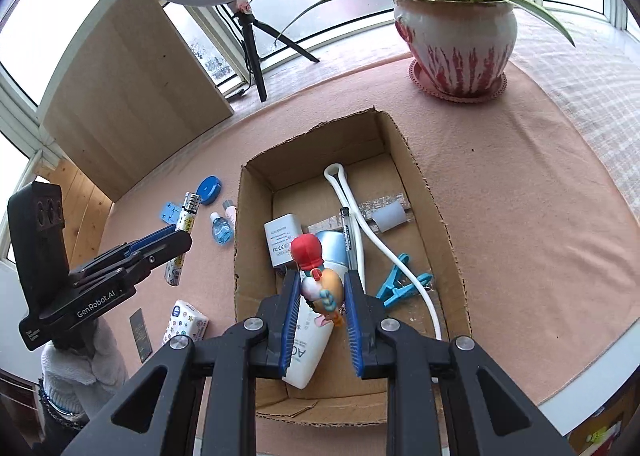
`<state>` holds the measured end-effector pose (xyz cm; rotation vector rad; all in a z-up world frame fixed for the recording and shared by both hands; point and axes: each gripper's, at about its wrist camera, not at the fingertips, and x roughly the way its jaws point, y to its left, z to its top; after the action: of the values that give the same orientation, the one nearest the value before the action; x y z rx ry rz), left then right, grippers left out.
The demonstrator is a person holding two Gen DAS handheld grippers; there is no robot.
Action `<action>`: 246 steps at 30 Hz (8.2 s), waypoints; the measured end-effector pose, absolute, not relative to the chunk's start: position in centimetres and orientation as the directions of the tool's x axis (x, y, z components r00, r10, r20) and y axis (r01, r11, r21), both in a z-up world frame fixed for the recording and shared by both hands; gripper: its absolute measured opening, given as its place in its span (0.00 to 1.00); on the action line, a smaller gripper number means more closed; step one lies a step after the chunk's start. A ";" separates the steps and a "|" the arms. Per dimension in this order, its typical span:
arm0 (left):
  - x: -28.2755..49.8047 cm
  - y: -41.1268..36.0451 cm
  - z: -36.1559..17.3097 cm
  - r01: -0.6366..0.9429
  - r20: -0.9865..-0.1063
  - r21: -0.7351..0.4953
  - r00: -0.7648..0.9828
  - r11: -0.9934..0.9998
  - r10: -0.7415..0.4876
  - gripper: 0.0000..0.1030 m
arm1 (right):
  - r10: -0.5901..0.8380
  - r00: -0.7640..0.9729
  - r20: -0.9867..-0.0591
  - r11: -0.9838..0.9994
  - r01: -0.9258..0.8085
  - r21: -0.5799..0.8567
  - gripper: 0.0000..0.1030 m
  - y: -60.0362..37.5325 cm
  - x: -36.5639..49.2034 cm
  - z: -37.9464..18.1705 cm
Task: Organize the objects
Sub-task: 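Carry the lighter and toy into the box with both tools and release, then move the right tool to the star-print tissue pack and grasp it, then carry the tissue pack into the box with the right tool and release, then grasp the black card on the table with the right tool, then carry the black card into the box with the right tool and release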
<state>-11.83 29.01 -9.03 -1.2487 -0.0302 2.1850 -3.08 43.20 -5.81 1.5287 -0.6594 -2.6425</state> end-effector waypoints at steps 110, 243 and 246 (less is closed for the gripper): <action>-5.5 16.2 -11.1 -0.442 -0.787 -0.406 -0.277 -0.800 0.552 0.43 | -0.418 -0.342 -0.842 -0.899 0.020 0.438 0.29 24.7 -5.5 -8.3; -3.1 1.7 -14.9 0.004 -0.793 -0.494 -0.412 -0.869 0.449 0.51 | -0.559 -0.056 -0.828 -0.816 0.214 0.537 0.30 12.0 -9.7 -12.4; -3.8 3.3 -13.9 -0.033 -0.783 -0.494 -0.418 -0.869 0.461 0.51 | -0.560 -0.089 -0.823 -0.820 0.202 0.536 0.30 13.5 -9.7 -11.4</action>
<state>-3.78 3.32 -13.88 -1.4866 -0.5931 2.3427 -9.70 13.53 -11.36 1.6797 -0.3899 -1.9573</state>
